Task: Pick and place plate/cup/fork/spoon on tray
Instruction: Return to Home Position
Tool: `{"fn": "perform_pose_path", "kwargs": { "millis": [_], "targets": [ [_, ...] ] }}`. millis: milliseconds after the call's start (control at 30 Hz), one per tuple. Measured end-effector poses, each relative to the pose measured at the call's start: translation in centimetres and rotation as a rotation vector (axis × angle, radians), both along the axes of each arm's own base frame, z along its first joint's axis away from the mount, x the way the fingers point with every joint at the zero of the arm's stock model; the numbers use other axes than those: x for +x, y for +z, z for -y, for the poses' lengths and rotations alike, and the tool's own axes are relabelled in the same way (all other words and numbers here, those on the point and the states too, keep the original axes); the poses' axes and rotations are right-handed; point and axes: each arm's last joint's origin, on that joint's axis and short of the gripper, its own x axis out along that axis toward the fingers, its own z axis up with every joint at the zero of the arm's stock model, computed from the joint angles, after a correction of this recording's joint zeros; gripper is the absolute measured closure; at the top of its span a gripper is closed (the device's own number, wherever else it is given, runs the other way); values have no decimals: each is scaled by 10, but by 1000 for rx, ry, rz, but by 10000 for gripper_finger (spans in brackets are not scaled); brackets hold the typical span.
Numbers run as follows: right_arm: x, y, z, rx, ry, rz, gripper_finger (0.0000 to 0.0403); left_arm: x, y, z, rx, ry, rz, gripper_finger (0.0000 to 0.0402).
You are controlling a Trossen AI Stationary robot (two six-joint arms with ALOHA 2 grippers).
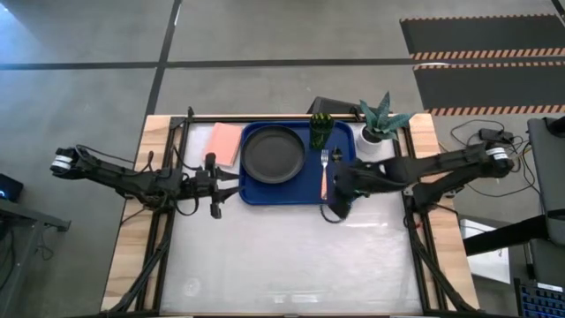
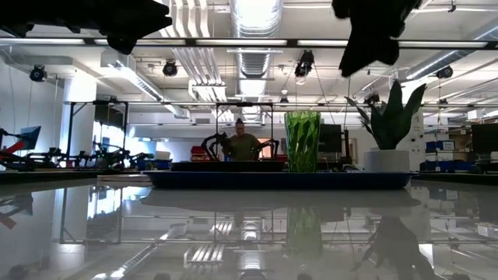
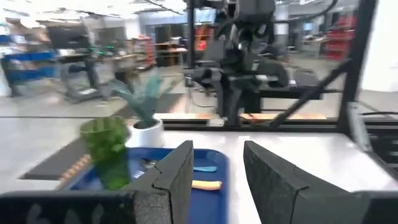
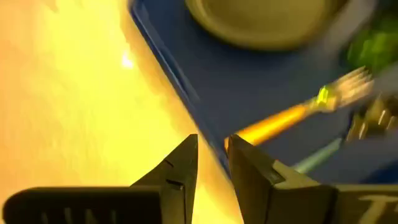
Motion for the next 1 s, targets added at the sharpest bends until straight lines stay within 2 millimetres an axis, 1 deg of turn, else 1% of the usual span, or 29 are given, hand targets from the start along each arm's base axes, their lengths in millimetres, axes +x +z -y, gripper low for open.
{"fn": "perform_pose_path", "kwargs": {
  "millis": [67, 133, 200, 300, 333, 400, 467, 500, 600, 767, 900, 1000],
  "targets": [
    [-3, 4, -14, -101, 72, 71, 328, 0, -1, 2, -14, -56, 0, 276],
    [-1, 6, -27, -214, 205, 163, 331, 1, -6, 4, -9, -141, -17, 276],
    [-1, 5, -35, -281, 345, 243, 333, 3, -10, 7, -29, -219, -36, 280],
    [-1, 5, -39, -304, 550, 377, 331, 3, -10, 9, -54, -288, -38, 302],
    [-2, 4, -39, -316, 612, 413, 330, 3, -10, 10, -53, -314, -39, 314],
    [-6, 0, -36, -348, 680, 472, 327, 2, -9, 10, -51, -355, -34, 346],
    [-12, -4, -30, -378, 688, 497, 325, 0, -5, 10, -38, -367, -13, 382],
    [-15, -6, -25, -393, 681, 498, 324, -1, -2, 9, -28, -363, 1, 391],
    [-28, -9, -13, -396, 656, 511, 323, -7, 3, 5, -18, -344, 35, 397],
    [-49, -12, 4, -361, 688, 566, 331, -16, 8, -5, -4, -291, 70, 401],
    [-64, -14, 13, -379, 668, 596, 334, -22, 9, -14, 12, -238, 86, 401],
    [-73, -15, 17, -398, 651, 617, 333, -28, 7, -21, 11, -184, 52, 401]
  ]
}}
